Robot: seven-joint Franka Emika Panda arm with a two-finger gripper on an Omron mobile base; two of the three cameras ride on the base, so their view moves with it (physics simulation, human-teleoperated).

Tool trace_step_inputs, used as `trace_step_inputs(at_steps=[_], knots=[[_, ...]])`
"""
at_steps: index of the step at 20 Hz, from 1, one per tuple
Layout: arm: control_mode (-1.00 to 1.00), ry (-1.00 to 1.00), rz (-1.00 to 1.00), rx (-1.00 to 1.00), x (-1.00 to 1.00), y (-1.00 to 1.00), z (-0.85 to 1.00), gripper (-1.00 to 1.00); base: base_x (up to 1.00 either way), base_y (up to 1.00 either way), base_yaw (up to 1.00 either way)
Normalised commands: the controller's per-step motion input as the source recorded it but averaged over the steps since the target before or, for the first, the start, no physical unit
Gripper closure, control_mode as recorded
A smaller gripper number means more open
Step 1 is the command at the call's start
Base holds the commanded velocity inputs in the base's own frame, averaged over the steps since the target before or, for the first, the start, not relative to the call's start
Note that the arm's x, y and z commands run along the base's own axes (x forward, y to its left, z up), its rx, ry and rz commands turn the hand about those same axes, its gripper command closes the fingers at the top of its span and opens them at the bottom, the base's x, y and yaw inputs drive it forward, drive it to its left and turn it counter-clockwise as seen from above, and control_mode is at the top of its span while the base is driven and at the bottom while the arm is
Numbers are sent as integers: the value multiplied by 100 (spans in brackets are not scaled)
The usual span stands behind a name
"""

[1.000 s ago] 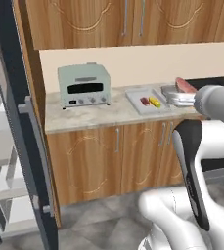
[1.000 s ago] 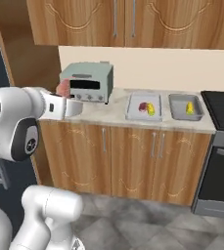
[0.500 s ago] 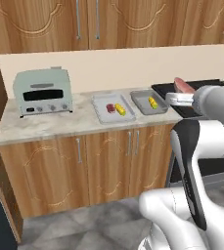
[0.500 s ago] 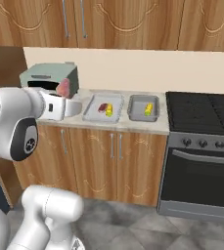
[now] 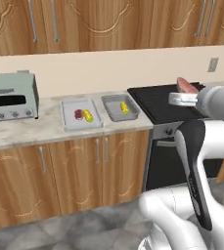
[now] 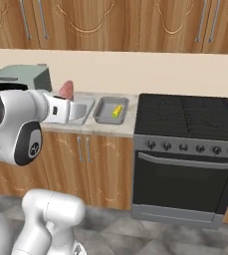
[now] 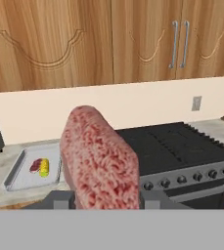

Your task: Place one corn and one steak in each tupperware on the nearby counter, to pack two identical lunches.

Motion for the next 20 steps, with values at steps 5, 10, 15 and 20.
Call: trace_step_inputs(at_steps=[5, 10, 15, 20], knots=[[100, 0, 0, 0, 0, 0, 0, 100, 73, 1, 4], [100, 0, 0, 0, 0, 0, 0, 100, 76, 0, 2], [100, 0, 0, 0, 0, 0, 0, 100, 80, 3, 0], [100, 0, 0, 0, 0, 0, 0, 100, 70, 7, 0]])
